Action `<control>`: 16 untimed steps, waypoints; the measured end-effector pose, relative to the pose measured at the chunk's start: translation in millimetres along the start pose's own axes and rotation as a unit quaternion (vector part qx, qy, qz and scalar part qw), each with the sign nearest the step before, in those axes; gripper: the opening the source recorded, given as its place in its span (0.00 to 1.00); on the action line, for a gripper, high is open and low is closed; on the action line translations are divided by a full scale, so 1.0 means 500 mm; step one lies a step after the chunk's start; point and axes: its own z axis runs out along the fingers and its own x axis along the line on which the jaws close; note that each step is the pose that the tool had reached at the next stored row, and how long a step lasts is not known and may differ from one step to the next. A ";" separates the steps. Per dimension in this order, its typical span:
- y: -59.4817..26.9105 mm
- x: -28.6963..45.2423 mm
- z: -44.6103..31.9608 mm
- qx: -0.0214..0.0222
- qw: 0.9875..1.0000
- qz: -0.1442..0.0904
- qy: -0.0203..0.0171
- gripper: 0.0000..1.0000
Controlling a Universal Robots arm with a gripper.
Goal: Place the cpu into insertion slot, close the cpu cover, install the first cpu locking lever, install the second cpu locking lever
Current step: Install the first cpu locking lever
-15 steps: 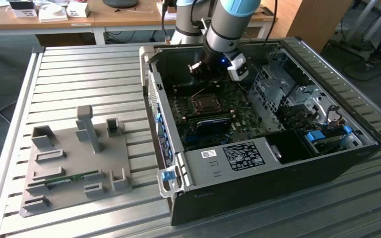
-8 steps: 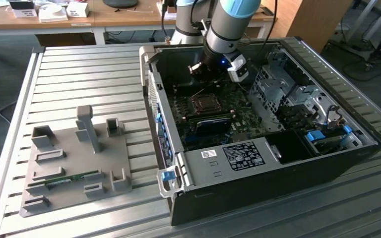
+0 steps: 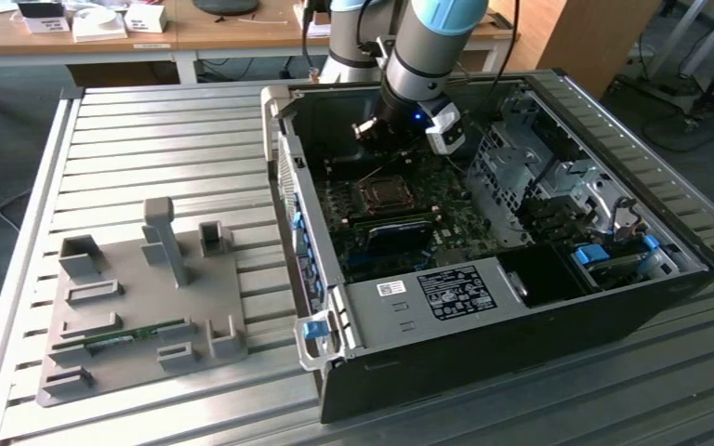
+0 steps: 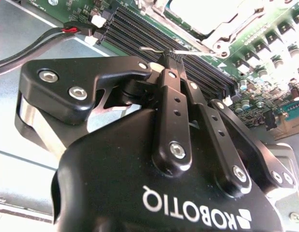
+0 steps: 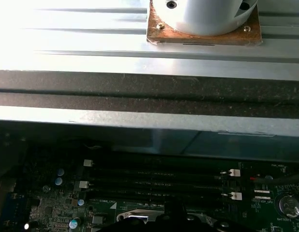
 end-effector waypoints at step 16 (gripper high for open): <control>-0.002 0.000 0.006 0.000 1.000 0.000 0.000 0.11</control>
